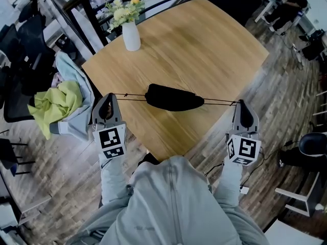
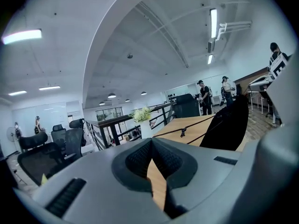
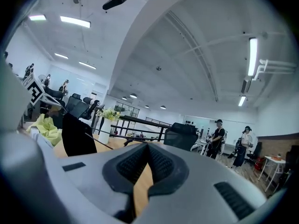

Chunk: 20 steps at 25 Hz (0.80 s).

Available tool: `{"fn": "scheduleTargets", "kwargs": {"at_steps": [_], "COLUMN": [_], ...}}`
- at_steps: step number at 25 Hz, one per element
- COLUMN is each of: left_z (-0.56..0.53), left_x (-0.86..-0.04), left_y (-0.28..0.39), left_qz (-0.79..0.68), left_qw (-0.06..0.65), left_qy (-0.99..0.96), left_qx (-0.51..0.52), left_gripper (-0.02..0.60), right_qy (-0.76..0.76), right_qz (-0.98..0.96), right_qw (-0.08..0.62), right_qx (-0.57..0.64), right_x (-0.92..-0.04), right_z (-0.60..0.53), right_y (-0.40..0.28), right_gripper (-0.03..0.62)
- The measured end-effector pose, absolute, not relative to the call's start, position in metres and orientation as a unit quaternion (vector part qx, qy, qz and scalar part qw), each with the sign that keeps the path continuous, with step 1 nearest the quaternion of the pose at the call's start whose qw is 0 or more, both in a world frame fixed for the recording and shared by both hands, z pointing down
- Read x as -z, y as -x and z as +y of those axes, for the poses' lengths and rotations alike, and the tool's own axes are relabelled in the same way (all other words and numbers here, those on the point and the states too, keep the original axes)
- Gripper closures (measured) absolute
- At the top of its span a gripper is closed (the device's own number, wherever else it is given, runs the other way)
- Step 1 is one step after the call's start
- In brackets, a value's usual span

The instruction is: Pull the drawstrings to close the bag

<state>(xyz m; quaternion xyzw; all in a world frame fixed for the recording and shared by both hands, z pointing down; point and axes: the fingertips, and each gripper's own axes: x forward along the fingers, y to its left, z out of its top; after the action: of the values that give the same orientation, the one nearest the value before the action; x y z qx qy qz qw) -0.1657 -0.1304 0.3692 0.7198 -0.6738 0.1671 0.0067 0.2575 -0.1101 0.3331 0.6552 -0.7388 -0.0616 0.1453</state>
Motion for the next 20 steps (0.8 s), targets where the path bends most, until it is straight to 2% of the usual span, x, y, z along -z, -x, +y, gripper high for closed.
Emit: {"fn": "scheduleTargets", "kwargs": {"at_steps": [20], "left_z": [-0.125], "left_x": [-0.383], "left_y": [0.205], "left_qz": [-0.712], "left_qw": [0.03], "left_qy": [-0.687], "left_qx": [-0.144], "left_gripper": [0.557], "right_qy": [-0.681], "right_qz": [-0.722], "right_qw": [0.122], "right_qx": [0.022], "right_x": [-0.354], "right_z": [-0.103], "right_y": [-0.289], "right_gripper": [0.571]}}
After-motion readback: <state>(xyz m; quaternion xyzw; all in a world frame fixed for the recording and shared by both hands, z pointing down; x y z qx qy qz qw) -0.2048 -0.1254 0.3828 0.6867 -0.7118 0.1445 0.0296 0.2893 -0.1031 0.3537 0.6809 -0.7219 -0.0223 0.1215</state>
